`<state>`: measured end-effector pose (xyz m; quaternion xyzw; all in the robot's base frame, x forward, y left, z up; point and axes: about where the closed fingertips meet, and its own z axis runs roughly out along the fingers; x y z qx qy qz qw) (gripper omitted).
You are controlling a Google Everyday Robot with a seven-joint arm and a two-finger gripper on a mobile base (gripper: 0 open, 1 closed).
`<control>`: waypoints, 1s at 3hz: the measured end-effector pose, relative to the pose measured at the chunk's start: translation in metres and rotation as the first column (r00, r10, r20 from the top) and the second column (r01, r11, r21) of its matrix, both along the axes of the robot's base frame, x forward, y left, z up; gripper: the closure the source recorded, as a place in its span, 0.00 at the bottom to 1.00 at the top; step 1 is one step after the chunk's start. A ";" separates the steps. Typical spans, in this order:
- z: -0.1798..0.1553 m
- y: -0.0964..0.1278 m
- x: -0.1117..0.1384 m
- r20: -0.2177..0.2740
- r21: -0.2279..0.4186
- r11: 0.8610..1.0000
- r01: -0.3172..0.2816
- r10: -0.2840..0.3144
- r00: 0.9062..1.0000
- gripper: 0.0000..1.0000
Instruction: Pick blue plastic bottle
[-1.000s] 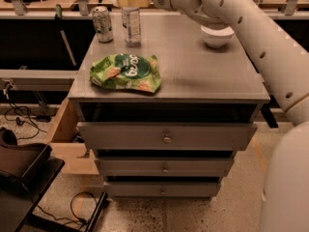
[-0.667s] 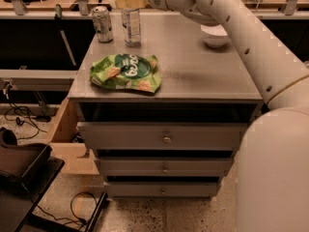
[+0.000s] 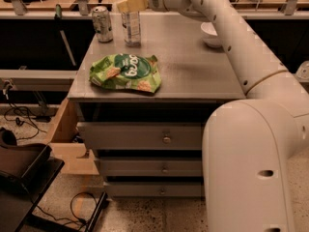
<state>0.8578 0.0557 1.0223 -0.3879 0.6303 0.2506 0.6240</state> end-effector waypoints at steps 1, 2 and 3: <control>-0.014 -0.001 0.012 -0.039 -0.001 1.000 0.011 -0.011 0.999 0.00; -0.026 0.003 0.019 -0.077 0.026 1.000 0.014 -0.012 0.997 0.00; -0.041 0.015 0.025 -0.099 0.068 0.998 0.014 -0.007 0.995 0.00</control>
Offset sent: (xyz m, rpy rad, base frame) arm 0.0271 0.0016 -0.0371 0.0632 0.1197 -0.0229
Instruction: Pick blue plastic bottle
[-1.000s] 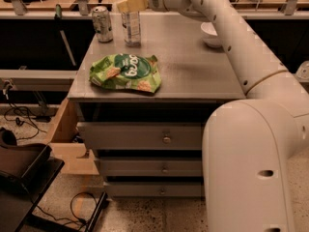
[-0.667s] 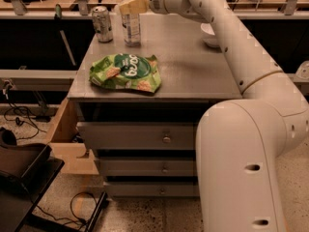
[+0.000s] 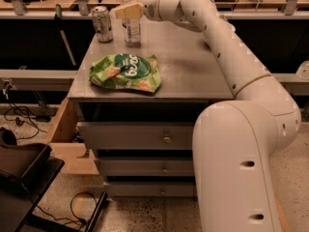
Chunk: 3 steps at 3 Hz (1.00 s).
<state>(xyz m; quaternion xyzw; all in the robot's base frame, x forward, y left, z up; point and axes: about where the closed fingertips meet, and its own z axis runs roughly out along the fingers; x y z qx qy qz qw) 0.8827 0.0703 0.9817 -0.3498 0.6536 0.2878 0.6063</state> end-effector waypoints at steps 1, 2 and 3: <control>-0.010 0.009 0.005 -0.003 0.030 1.000 0.006 -0.006 1.000 0.00; -0.021 0.022 0.007 0.015 0.040 0.999 0.019 -0.020 1.000 0.18; -0.035 0.036 0.004 0.009 0.081 0.995 0.050 -0.051 0.999 0.41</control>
Offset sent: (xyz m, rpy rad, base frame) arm 0.0037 0.0310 -0.0361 0.0530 -0.0447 -0.0488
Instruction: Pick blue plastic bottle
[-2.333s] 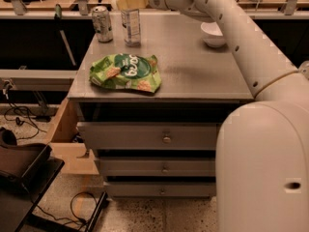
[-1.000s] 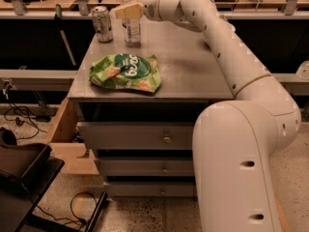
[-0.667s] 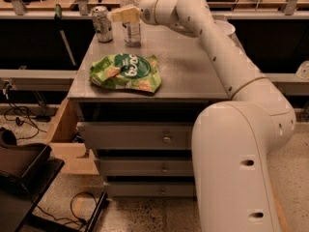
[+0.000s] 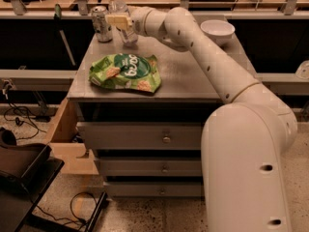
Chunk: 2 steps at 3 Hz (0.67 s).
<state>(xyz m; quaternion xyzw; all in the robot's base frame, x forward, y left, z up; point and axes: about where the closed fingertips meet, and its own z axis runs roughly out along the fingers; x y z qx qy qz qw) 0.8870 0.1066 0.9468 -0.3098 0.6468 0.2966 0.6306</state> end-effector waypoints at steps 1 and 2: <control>-0.007 0.008 0.001 -0.008 0.010 1.000 0.010 -0.010 1.000 0.64; -0.008 0.012 0.000 -0.010 0.011 1.000 0.006 -0.006 1.000 0.87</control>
Offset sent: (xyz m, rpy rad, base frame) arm 0.0012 0.0084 -0.0083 0.0117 0.0090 -0.0129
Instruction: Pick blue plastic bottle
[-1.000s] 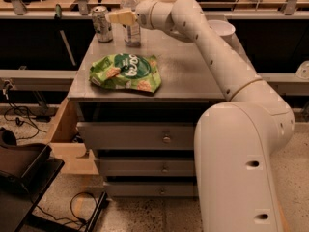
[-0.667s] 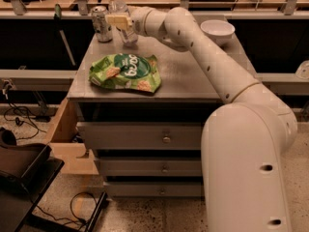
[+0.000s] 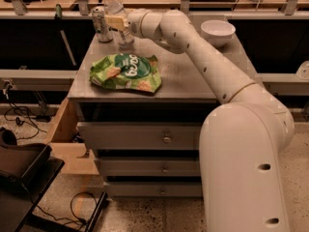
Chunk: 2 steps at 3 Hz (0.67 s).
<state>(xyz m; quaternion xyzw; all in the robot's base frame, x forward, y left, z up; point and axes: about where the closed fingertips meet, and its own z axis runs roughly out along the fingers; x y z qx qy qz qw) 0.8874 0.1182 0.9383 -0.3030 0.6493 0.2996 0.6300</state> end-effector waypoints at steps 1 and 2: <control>-0.001 0.003 0.000 -0.001 0.000 1.000 -0.003 0.003 1.000 1.00; 0.004 0.007 -0.003 -0.001 0.033 0.999 -0.021 0.021 1.000 1.00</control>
Offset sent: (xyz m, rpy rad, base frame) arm -0.0066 0.0063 0.0132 0.0872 -0.0014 0.0403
